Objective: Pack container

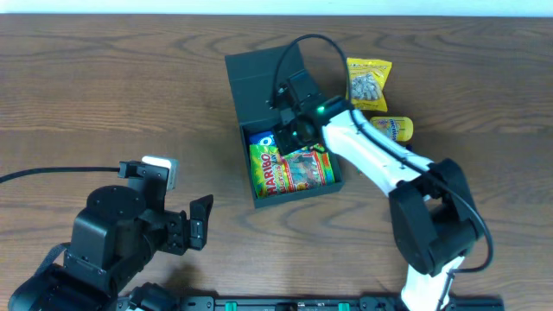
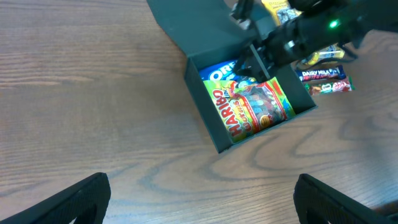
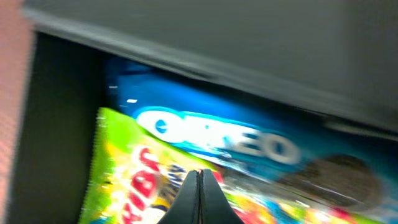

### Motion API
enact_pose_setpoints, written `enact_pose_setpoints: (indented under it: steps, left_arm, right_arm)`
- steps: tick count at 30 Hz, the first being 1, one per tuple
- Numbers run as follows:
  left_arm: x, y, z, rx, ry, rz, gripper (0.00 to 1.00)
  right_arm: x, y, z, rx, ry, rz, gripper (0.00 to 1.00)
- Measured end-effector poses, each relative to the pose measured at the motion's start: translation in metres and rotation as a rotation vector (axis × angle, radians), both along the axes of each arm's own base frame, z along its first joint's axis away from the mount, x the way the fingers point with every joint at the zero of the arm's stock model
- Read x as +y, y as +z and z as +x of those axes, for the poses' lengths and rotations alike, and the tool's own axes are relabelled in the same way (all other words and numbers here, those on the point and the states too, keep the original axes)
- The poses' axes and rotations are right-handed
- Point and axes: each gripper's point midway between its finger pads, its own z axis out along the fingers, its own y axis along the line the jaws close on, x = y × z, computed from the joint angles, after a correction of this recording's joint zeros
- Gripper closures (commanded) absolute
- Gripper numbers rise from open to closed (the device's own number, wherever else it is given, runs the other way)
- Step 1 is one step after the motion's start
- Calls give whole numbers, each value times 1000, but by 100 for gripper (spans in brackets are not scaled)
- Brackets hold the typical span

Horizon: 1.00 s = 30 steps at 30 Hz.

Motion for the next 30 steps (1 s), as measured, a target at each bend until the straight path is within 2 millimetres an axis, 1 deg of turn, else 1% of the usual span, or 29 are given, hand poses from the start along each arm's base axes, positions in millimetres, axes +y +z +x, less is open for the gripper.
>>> enact_pose_setpoints:
  steps: [3, 7, 13, 17, 26, 30]
  left_arm:
    - [0, 0, 0, 0, 0, 0, 5]
    - [0, 0, 0, 0, 0, 0, 5]
    - [0, -1, -1, 3, 0, 1, 5]
    - [0, -1, -1, 3, 0, 2, 5]
    - [0, -1, -1, 3, 0, 2, 5]
    - [0, -1, -1, 3, 0, 2, 5]
  right_arm:
    - [17, -8, -6, 1, 39, 17, 99]
    - [31, -16, -8, -3, 66, 33, 98]
    - [34, -33, -11, 32, 76, 36, 98]
    - [33, -52, -14, 65, 76, 21, 99]
    - [35, -51, -14, 73, 82, 34, 99]
    - [37, -45, -18, 107, 98, 76, 99]
